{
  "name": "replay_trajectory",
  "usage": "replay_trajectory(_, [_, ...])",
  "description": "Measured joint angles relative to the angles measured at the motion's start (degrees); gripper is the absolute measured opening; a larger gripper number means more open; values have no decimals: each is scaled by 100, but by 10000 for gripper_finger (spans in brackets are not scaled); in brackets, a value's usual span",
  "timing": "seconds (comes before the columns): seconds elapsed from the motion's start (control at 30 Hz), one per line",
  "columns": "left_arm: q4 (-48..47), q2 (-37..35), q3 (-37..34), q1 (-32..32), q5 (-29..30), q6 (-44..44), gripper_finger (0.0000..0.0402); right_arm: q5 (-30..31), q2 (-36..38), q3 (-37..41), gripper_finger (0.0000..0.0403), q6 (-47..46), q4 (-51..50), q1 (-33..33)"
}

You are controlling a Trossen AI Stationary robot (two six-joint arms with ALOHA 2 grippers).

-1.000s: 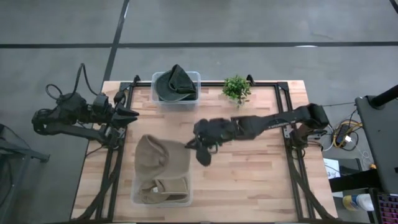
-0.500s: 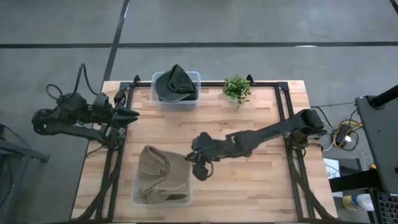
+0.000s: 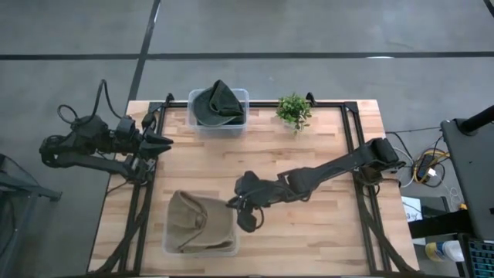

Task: Pick & Place hat
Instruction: Put the brown cap in the bottom transparent bin, then return to Home Position

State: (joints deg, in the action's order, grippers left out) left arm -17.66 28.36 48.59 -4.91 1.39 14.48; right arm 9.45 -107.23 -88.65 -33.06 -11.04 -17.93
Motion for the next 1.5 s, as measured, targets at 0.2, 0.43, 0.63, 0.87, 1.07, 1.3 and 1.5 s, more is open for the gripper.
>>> replay_trajectory(0.2, [3,0,-4,0,-1,-75,73,-6,-254,12,13,-20,265,-34])
replay_trajectory(0.43, [0,0,-10,2,-3,-43,73,-48,-483,-74,13,-90,262,-73])
replay_trajectory(0.63, [1,0,-12,0,-3,-40,73,-44,-546,-80,20,-192,169,-69])
replay_trajectory(0.87, [1,4,-15,2,-3,-37,73,-46,-696,-75,104,-145,-4,-65])
replay_trajectory(1.07, [-7,7,-15,1,-7,-35,73,3,-411,-310,168,430,-22,-46])
replay_trajectory(1.3, [-12,11,-15,2,-7,-63,73,402,-452,-491,193,1534,1250,-20])
replay_trajectory(1.5, [-36,17,-15,2,-7,-68,73,379,-724,-485,194,1660,1923,53])
